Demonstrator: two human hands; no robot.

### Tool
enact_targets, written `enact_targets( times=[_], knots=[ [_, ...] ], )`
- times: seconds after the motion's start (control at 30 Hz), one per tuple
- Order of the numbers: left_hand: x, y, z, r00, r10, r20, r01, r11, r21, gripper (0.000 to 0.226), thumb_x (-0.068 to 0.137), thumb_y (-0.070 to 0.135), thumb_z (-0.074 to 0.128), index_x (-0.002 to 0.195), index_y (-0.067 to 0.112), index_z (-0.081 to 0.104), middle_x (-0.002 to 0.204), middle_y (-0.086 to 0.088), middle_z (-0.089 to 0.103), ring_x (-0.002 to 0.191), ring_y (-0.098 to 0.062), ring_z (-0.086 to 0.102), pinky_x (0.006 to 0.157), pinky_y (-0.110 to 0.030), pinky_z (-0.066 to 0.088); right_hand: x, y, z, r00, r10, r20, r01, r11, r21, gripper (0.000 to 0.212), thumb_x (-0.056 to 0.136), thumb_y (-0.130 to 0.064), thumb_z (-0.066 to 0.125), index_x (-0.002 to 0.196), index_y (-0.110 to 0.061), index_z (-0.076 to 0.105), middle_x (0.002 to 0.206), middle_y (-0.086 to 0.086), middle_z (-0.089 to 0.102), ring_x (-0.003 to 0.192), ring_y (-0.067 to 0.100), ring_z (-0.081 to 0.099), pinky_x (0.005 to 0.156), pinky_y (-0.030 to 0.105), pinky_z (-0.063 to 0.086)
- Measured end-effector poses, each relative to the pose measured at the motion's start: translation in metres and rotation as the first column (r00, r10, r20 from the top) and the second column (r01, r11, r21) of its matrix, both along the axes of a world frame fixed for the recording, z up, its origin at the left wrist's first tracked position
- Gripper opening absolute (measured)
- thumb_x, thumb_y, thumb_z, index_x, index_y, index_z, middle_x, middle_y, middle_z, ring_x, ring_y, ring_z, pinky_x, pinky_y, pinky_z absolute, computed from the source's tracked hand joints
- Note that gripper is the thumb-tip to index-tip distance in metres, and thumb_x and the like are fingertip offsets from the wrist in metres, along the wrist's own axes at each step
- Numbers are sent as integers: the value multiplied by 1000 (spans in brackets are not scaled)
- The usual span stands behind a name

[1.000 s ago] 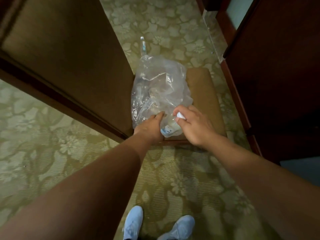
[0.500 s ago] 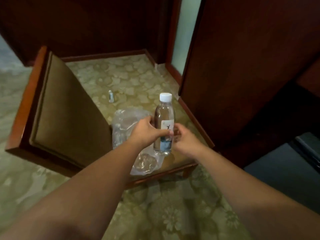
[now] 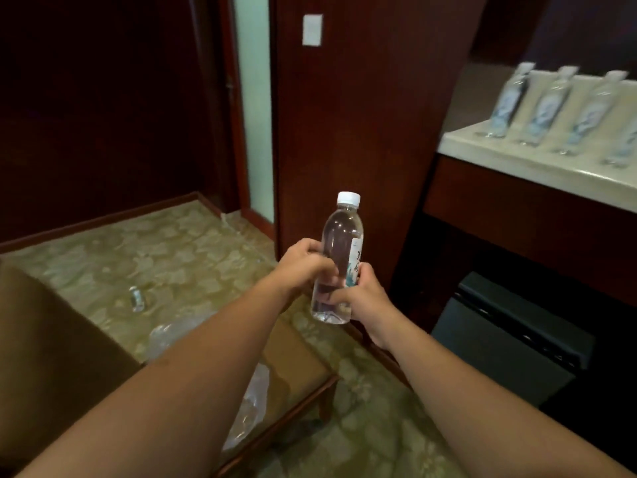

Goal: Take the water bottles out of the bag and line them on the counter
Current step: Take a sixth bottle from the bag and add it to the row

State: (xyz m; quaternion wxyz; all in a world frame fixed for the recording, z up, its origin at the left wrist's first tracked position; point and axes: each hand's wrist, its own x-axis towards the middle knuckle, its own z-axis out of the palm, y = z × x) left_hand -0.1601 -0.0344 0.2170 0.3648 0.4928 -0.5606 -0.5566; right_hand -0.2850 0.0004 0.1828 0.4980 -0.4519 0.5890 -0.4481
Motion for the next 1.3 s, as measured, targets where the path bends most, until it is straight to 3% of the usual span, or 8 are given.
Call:
enact_targets(
  times=[0.07,0.17,0.3,0.5,0.63,0.8,0.97,1.3],
  knots=[
    [-30,-2,18,998,-55,-9,55,998,-33,42,54,-1,73,91,11,56,82,-4,65,75,-19,65,71,-31,54,-29,7,19,997,-21,71,23,999,-28,50,73,11,66,111,-14,46,96,4,62,88,19,63,69,30,53],
    [-82,1,42,987,-160,5,159,980,-122,41,67,-4,76,101,11,62,86,0,70,77,-9,67,67,-17,51,-77,17,47,998,-52,35,55,993,-108,46,75,9,67,110,-17,51,95,2,63,89,16,63,75,29,53],
    [-161,12,69,960,-280,-10,271,936,-226,34,67,4,81,97,12,68,81,3,70,67,-2,66,61,-12,52,-149,34,82,993,-117,23,119,979,-163,35,75,9,71,91,-18,57,85,3,65,86,17,67,89,44,56],
    [-276,26,100,901,-399,-169,354,903,-244,34,74,-4,72,101,14,62,97,-10,69,86,-22,66,79,-32,53,-261,64,109,959,-275,72,284,930,-235,38,74,12,69,104,-11,64,99,10,73,99,25,69,90,38,55],
    [-337,37,112,865,-487,-120,441,852,-283,39,73,-6,71,98,19,56,95,-4,68,86,-16,65,73,-25,49,-330,82,116,966,-257,35,258,939,-226,52,68,12,65,115,-10,62,115,19,69,110,32,65,97,43,50],
    [-388,49,124,839,-539,-67,496,810,-313,60,70,-2,76,124,12,55,99,-3,70,85,-9,66,73,-20,48,-383,100,132,971,-234,-47,217,948,-232,66,53,4,62,117,-14,60,99,8,70,97,22,66,91,38,51],
    [-431,47,135,800,-600,-18,553,749,-365,39,71,-1,76,105,13,68,89,6,71,71,5,67,59,-6,49,-426,102,147,963,-232,-138,200,956,-213,54,64,7,68,114,-13,63,103,10,71,101,23,66,94,39,50],
    [-538,2,134,813,-580,49,525,694,-493,39,63,10,84,99,19,71,90,-1,74,87,-18,70,81,-31,56,-517,64,156,814,-537,-222,478,836,-271,55,59,10,78,103,-21,66,103,8,74,102,25,68,96,44,51]
  ],
)
